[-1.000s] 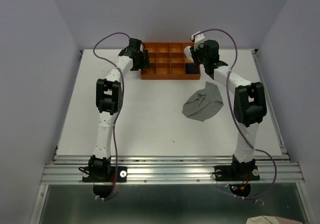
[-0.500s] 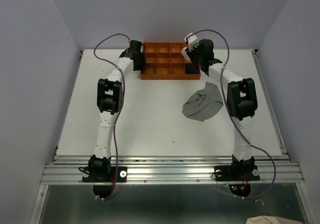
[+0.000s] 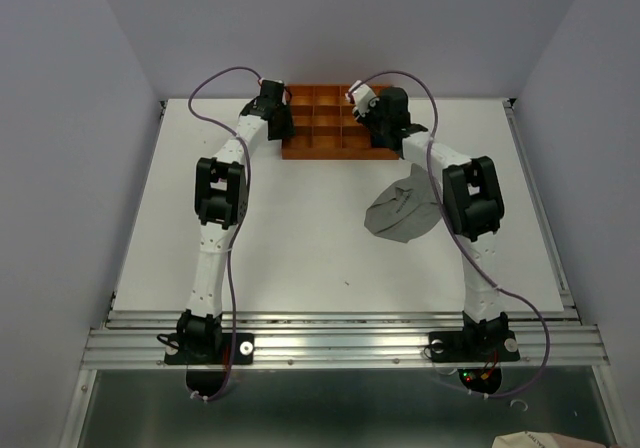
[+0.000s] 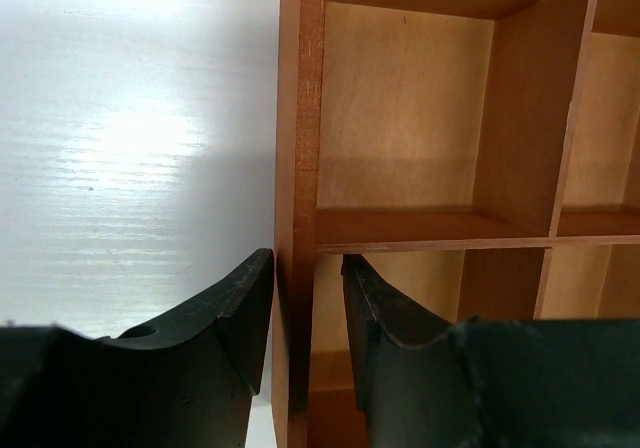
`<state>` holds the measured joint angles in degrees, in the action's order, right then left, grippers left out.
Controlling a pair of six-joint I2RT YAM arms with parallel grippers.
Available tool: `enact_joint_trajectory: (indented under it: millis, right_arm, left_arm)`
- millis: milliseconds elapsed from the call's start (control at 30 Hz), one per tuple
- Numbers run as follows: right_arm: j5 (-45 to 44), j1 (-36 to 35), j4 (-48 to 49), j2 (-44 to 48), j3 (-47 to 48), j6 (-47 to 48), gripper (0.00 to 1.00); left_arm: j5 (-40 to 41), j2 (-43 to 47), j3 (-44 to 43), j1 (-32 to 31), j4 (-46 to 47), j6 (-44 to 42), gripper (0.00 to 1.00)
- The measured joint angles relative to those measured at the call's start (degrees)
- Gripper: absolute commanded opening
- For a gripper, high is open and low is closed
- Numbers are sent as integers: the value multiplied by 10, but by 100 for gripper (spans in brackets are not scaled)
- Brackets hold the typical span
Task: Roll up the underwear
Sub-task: Place the rolled underwear into the container
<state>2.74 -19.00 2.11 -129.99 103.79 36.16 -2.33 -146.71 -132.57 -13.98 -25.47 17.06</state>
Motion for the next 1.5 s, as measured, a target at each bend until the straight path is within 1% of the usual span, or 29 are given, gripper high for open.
enact_joint_trajectory:
  millis: [300,500,633,833,1000,1133,1300,1500]
  right_arm:
    - [-14,-38,-19,-17,0,29,1]
    - [-8,-39,-47,-17,0,15,1]
    - [-2,-39,-74,-23,21,-2,1]
    - [47,-31,-129,-60,90,-64,1]
    - [76,-24,-166,-77,126,-119,1]
    - [98,-16,-213,-111,188,-169,1]
    - [136,-4,-242,-119,195,-210,1]
    - [167,4,-248,-119,187,-225,1]
  left_arm:
    - [-5,-1,0,2,0,0,44]
    - [-7,-1,0,3,0,2,43]
    - [-10,-1,0,5,1,2,43]
    - [-18,-1,0,8,2,4,43]
    - [-21,-1,0,10,3,4,42]
    - [-24,-1,0,10,4,6,41]
    - [-30,-1,0,12,4,7,40]
    - [-31,-1,0,15,4,16,40]
